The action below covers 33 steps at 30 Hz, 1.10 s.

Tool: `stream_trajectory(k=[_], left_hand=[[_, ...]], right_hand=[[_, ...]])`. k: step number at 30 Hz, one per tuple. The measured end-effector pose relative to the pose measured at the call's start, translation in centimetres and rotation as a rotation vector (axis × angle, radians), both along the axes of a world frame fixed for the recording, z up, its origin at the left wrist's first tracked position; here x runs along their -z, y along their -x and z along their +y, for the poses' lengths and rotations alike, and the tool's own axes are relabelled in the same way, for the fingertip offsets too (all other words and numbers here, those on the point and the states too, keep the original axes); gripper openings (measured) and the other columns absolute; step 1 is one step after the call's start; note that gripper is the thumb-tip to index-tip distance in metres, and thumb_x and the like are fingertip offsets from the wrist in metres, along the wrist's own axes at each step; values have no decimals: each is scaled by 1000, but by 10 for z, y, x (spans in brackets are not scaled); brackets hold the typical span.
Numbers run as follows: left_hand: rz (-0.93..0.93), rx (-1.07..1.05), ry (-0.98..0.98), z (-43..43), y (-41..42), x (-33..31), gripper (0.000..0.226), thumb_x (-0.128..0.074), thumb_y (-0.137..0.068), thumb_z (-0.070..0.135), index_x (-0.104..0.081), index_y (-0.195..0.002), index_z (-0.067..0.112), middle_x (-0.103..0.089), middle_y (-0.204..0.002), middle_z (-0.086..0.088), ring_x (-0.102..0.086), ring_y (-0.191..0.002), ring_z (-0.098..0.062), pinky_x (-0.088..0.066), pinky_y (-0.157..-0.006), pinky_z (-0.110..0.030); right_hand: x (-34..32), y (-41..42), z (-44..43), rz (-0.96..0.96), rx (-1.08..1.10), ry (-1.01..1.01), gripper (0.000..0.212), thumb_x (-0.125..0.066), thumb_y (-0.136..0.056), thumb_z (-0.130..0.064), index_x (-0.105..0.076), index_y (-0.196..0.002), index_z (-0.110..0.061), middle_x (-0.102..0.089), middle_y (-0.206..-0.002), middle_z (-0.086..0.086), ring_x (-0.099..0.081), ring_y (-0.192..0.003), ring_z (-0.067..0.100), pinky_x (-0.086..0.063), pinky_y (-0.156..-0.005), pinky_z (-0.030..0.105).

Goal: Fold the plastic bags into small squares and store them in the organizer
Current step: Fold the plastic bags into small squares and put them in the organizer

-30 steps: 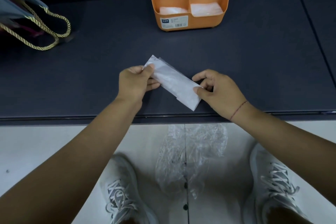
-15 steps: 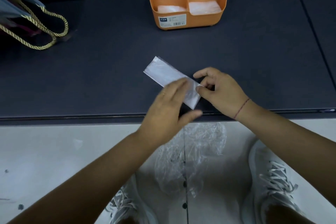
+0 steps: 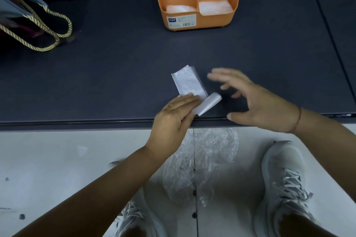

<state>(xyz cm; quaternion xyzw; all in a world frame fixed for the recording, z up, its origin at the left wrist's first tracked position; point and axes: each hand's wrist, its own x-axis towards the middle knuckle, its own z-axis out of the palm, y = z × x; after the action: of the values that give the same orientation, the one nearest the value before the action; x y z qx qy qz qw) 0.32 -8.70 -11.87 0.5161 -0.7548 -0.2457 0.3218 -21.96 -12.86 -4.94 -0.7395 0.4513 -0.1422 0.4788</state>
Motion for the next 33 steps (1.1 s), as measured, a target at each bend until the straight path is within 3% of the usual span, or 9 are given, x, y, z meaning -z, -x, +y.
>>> stream_trajectory(k=[3, 6, 8, 10, 16, 22, 25, 29, 33], left_hand=[[57, -6, -76, -1, 0, -2, 37, -46, -100, 23, -62, -130, 8, -62, -131, 3, -50, -130, -7, -32, -116, -28], [117, -59, -149, 0, 2, -9, 33, -50, -101, 19, -64, -129, 9, -66, -122, 8, -58, -120, -2, -39, -109, -21], [161, -134, -200, 0, 4, -15, 27, -50, -102, 18, -67, -122, 11, -66, -82, 19, -61, -78, 7, -47, -76, -10], [230, -218, -241, -5, 8, -23, 23, -50, -102, 18, -67, -117, 16, -60, -67, 10, -54, -61, -8, -45, -59, -22], [398, -469, -325, -33, 7, -31, 42, -53, -101, 19, -43, -141, 15, -71, -92, -6, -68, -87, -14, -49, -82, -17], [-259, -227, 140, -42, -2, -18, 43, -43, -101, 23, -49, -142, 15, -39, -151, -10, -32, -141, -24, -17, -117, -37], [-537, -54, -5, -44, -6, -5, 61, -21, -100, 46, -35, -151, 17, -22, -162, -4, -9, -151, -23, 8, -119, -37], [-639, -53, -156, -46, -7, -2, 79, 0, -90, 61, -6, -157, 20, -3, -165, 5, 7, -151, -17, 16, -117, -38], [-697, -39, -195, -45, -5, -5, 86, 5, -86, 66, 2, -157, 17, 6, -165, 4, 13, -151, -15, 20, -116, -39]], right_hand=[[16, -7, -11, 25, -42, 30, 62, -70, -79, 3, -58, -127, -35, -51, -136, -18, -48, -120, 1, -40, -90, 12], [26, -21, -18, -11, 108, 41, 19, -72, -84, -8, -72, -100, -18, -67, -84, 5, -58, -73, 15, -48, -70, 27], [27, -28, -22, -44, 184, 42, 3, -71, -86, -11, -71, -89, -11, -65, -70, -2, -57, -65, 9, -46, -66, 20], [27, -33, -26, -51, 257, 6, 7, -70, -86, -11, -68, -80, -10, -68, -66, -12, -60, -61, 0, -43, -65, 10], [26, -52, -47, 112, 360, -16, 25, -71, -87, -20, -66, -76, 2, -57, -64, 5, -48, -56, 11, -44, -63, 24], [23, -64, -60, 244, 363, -19, 27, -68, -87, -23, -71, -85, 3, -67, -78, 19, -55, -63, 19, -51, -72, 34], [25, -66, -60, 271, 387, -15, 26, -65, -88, -21, -71, -88, 4, -65, -76, 19, -54, -65, 20, -51, -72, 35], [27, -65, -46, 257, 393, 10, 35, -67, -87, -30, -67, -81, 4, -59, -74, 21, -46, -61, 16, -39, -61, 32], [31, -68, -30, 302, 424, 46, 25, -71, -82, -41, -63, -77, -17, -48, -91, -4, -49, -75, 9, -38, -70, 24]])
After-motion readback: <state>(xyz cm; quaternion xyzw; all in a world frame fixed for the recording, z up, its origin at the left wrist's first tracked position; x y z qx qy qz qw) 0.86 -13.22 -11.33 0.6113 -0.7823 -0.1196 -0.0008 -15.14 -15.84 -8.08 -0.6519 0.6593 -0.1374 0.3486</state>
